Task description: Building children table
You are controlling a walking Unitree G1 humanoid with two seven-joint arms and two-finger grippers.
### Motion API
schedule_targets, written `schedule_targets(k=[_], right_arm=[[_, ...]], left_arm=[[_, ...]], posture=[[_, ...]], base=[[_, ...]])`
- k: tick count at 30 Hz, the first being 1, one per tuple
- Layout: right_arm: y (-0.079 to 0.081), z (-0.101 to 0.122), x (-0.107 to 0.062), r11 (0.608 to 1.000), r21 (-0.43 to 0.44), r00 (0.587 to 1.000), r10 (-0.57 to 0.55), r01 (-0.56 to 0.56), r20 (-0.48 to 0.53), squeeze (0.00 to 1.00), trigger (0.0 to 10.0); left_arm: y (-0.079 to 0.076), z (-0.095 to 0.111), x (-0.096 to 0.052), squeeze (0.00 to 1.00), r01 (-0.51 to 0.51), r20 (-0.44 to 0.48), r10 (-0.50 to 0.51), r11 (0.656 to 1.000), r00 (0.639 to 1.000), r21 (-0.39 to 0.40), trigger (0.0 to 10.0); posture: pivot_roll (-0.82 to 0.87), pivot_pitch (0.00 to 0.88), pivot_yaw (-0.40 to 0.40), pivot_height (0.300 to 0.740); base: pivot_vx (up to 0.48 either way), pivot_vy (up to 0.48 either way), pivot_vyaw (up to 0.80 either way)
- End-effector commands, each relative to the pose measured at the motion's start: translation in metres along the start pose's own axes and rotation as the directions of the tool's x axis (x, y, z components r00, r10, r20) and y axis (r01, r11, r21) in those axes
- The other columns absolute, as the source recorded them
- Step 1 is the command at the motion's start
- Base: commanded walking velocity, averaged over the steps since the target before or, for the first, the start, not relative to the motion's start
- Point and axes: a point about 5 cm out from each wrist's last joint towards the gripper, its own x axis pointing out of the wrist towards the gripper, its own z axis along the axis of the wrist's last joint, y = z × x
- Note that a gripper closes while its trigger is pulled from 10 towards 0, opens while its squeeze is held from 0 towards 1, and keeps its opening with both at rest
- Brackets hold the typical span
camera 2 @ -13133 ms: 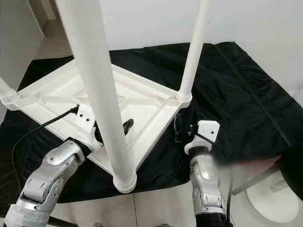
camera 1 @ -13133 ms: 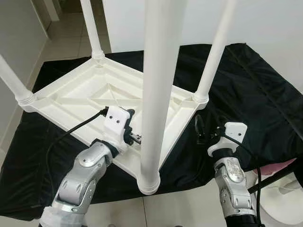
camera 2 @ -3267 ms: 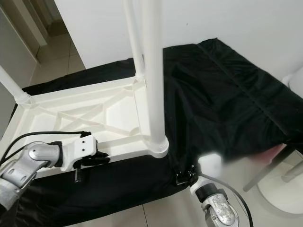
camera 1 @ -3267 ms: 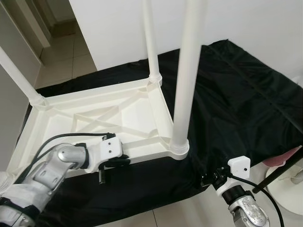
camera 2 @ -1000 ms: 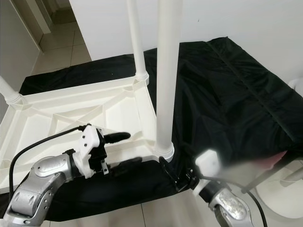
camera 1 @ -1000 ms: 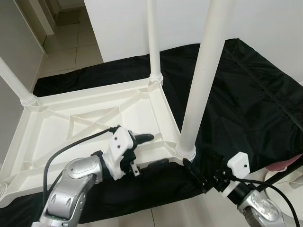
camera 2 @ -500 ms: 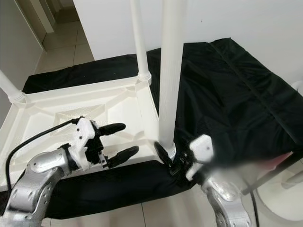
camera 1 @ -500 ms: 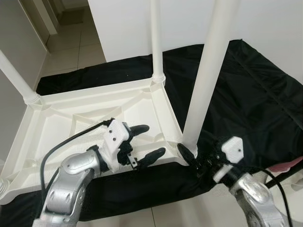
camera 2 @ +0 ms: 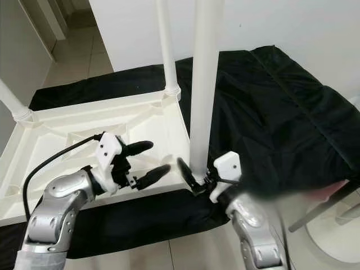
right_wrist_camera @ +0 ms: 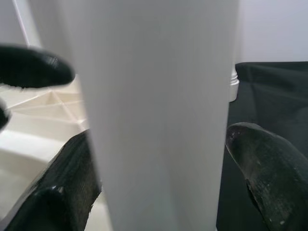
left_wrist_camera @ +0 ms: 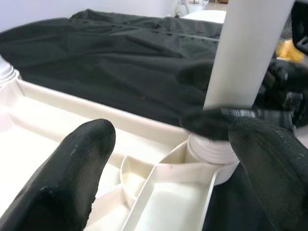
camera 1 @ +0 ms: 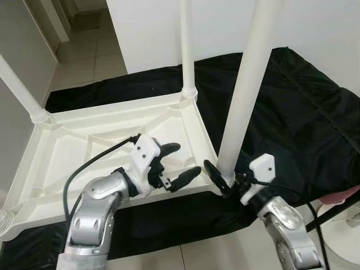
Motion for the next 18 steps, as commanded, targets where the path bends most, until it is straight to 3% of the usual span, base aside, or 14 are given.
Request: schedule_targets(k=[1, 9, 16, 17, 18], right_arm=[[0.002, -0.002, 0.006, 1.000, 0.006, 1.000, -0.020, 0.020, 0.001, 0.00, 10.0], [0.003, -0.004, 0.016, 0.999, 0.005, 0.999, -0.052, 0.052, 0.003, 0.00, 10.0], [-0.008, -0.004, 0.018, 0.998, -0.032, 0.998, -0.062, 0.062, 0.000, 0.00, 10.0], [-0.018, -0.004, 0.020, 0.994, -0.056, 0.995, -0.095, 0.095, -0.001, 0.00, 10.0], [-0.018, -0.004, 0.020, 0.994, -0.056, 0.995, -0.095, 0.095, -0.001, 0.00, 10.0]], left_arm=[[0.023, -0.009, -0.010, 0.00, -0.413, -0.034, 0.412, 0.910, 0.911, -0.029, 10.0], [0.012, -0.015, -0.016, 0.00, -0.419, -0.053, 0.416, 0.904, 0.908, -0.078, 10.0], [0.016, -0.012, -0.017, 0.00, -0.422, -0.039, 0.421, 0.904, 0.906, -0.064, 10.0], [0.018, -0.012, -0.015, 0.00, -0.402, -0.043, 0.400, 0.915, 0.916, -0.043, 10.0], [0.018, -0.012, -0.015, 0.00, -0.402, -0.043, 0.400, 0.915, 0.916, -0.043, 10.0]], posture=[[-0.11, 0.086, 0.103, 0.740], [-0.09, 0.089, 0.066, 0.740], [-0.09, 0.095, 0.053, 0.740], [-0.09, 0.099, 0.055, 0.740], [-0.09, 0.099, 0.055, 0.740]], base=[[0.000, 0.000, 0.00], [0.000, 0.000, 0.00], [0.000, 0.000, 0.00], [0.000, 0.000, 0.00], [0.000, 0.000, 0.00]])
